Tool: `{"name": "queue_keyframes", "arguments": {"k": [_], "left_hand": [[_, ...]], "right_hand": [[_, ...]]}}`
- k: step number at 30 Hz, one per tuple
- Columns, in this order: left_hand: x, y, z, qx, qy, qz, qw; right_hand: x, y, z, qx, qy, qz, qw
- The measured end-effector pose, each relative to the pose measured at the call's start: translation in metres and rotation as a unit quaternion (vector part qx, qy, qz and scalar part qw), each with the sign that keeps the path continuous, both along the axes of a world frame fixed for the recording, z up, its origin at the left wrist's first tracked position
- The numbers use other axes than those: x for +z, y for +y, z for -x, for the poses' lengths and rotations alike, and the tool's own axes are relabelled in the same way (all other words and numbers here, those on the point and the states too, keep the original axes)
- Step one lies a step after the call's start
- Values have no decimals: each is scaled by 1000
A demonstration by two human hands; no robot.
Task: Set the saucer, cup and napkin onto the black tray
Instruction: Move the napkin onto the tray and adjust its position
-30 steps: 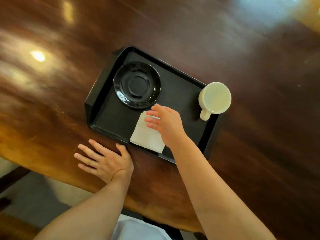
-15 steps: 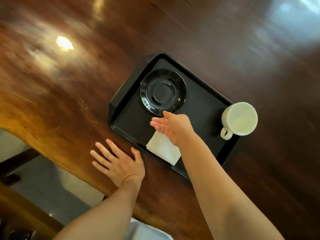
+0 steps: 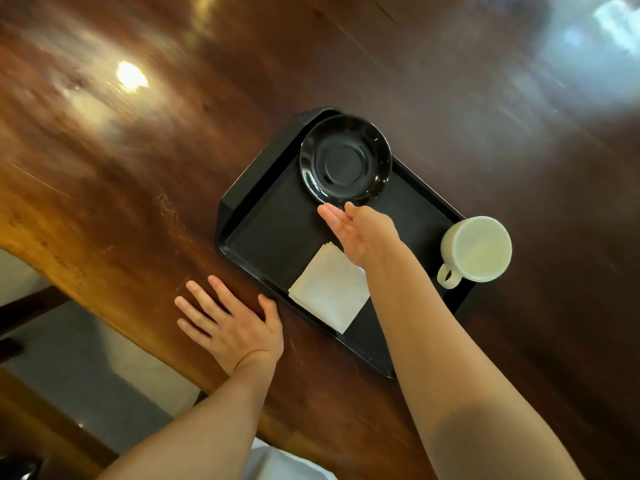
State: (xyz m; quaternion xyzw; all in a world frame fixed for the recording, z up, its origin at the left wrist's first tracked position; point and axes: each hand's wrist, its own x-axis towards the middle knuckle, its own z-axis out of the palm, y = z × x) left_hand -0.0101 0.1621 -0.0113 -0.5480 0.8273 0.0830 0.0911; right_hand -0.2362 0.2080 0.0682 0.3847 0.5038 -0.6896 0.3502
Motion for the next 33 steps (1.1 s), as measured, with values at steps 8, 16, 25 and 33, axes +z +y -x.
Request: {"name": "queue_keyframes", "arguments": {"k": [8, 16, 25, 33], "left_hand": [[-5, -1, -3, -5, 11, 7, 1000], [-4, -1, -5, -10, 28, 3, 1000], [-5, -2, -5, -12, 37, 3, 999], [-5, -2, -4, -11, 36, 1, 999]], "right_hand": [[16, 24, -4, 82, 27, -74, 993], [7, 87, -54, 324, 195, -408, 831], [0, 92, -78, 402, 196, -408, 796], [8, 91, -66, 457, 151, -365, 797]]}}
